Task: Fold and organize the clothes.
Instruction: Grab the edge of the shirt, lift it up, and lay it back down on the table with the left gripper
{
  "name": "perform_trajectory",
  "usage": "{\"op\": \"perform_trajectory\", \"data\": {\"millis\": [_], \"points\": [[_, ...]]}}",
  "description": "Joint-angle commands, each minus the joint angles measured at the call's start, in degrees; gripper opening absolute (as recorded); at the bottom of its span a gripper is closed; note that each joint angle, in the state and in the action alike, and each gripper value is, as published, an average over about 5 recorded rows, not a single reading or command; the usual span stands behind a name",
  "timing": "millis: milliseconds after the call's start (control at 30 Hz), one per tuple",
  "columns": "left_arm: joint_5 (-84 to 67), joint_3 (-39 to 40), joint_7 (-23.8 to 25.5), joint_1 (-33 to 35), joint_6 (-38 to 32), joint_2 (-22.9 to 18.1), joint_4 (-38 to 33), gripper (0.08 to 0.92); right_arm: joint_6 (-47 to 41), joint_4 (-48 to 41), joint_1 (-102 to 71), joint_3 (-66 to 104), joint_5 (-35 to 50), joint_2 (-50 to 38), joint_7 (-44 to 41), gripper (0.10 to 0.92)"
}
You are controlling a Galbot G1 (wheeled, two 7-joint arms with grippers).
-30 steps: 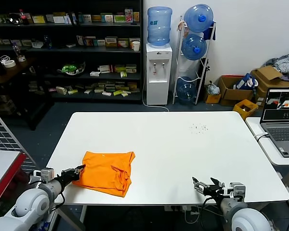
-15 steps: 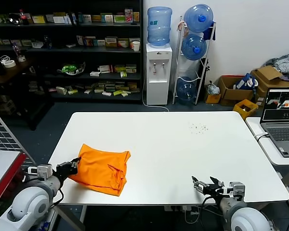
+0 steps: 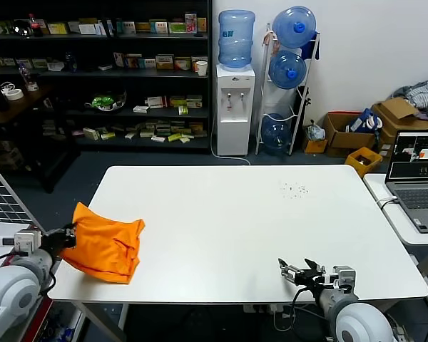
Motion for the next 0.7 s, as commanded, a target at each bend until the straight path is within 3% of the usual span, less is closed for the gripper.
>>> {"op": "perform_trajectory", "data": {"millis": [33,267,467,567,700], "points": [[-2.05,-5.87,-3.07,1.49,0.86,6.33,2.8,0.096,0.04,-0.32,1.18,-1.18,-0.21,0.28,-0.02,0.823],[-1.8,-3.93,-2.73,1.25,0.07,6.65,3.81,0.096,0.0,-0.21,0.77,-0.87,-0.57,0.59,0.14,0.823],[-11.36,4.2,-8.25,-1.6,0.26,2.93,-6.91,0.096,-0.13,0.66,-1.12,0.5,-2.42,2.21,0.41,0.823],[-18.54,21.0,-14.79,-13.61,0.91,-2.31,-12.86,0.096,-0.14,1.62,-3.75,2.66,-3.92,3.84,0.5,0.823],[-28.32,45.31,-24.95,-34.87,1.57,-16.7,-9.88,0.096,-0.14,3.26,-8.55,5.96,-5.48,6.18,0.53,0.823]]}}
